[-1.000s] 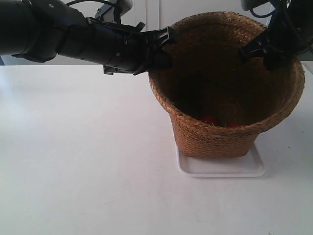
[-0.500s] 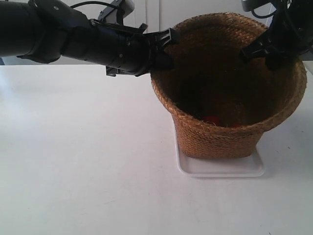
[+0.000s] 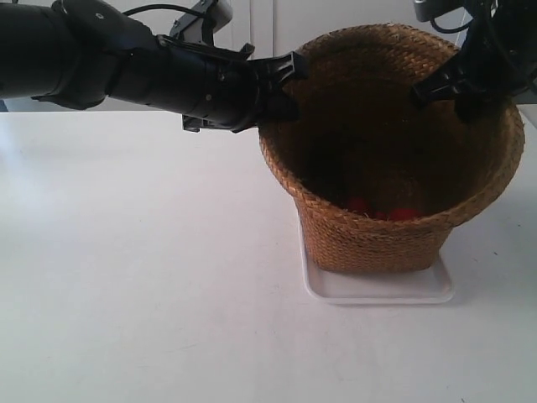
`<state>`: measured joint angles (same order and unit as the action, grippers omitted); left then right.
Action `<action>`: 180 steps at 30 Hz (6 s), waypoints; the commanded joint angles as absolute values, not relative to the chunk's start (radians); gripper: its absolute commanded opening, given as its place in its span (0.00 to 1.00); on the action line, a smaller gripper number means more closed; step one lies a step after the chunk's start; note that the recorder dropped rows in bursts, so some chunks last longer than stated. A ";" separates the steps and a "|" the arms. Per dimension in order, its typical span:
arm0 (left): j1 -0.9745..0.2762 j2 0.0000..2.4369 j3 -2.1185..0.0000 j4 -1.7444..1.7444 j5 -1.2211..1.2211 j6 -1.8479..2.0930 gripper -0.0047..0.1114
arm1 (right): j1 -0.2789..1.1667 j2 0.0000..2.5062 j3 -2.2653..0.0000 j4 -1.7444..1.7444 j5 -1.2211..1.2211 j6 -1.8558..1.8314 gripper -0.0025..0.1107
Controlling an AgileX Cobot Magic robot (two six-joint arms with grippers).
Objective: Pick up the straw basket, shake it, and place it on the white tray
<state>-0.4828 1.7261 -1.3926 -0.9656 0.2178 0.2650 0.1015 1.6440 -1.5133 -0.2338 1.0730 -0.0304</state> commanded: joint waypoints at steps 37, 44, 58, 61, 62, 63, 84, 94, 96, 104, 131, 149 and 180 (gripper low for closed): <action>-0.491 1.693 -1.467 -0.903 0.277 0.269 0.68 | 0.098 1.613 -1.514 -0.330 0.998 0.032 0.72; -0.491 1.668 -1.467 -0.895 0.255 0.269 0.69 | 0.098 1.561 -1.514 -0.332 0.969 0.032 0.72; -0.428 1.583 -1.467 -0.818 0.311 0.269 0.53 | 0.098 1.422 -1.514 -0.263 0.964 0.030 0.68; -0.405 1.519 -1.467 -0.715 0.372 0.269 0.17 | 0.098 1.374 -1.514 -0.172 0.933 0.023 0.41; -0.395 1.484 -1.467 -0.647 0.397 0.269 0.04 | 0.098 1.340 -1.514 -0.103 0.896 -0.010 0.22; -0.379 1.444 -1.465 -0.618 0.414 0.266 0.04 | 0.100 1.310 -1.514 -0.059 0.862 -0.035 0.10; -0.280 0.622 -0.934 -0.412 0.464 0.197 0.04 | 0.100 0.744 -1.048 0.191 0.812 -0.182 0.02; -0.280 0.443 -0.779 -0.400 0.558 0.201 0.04 | 0.100 0.478 -0.858 0.191 0.930 -0.176 0.02; -0.280 0.443 -0.779 -0.400 0.556 0.201 0.04 | 0.100 0.452 -0.858 0.191 0.941 -0.176 0.02; -0.280 0.443 -0.779 -0.400 0.545 0.206 0.04 | 0.100 0.419 -0.858 0.191 0.941 -0.176 0.02; -0.012 0.002 -0.030 -0.325 0.052 0.348 0.04 | 0.100 0.419 -0.858 0.188 0.938 -0.176 0.02; -0.012 0.000 0.000 -0.322 0.073 0.348 0.04 | 0.100 0.417 -0.858 0.188 0.940 -0.176 0.02; -0.012 0.000 0.000 -0.322 0.073 0.348 0.04 | 0.100 0.504 -0.446 0.067 -0.084 -0.244 0.02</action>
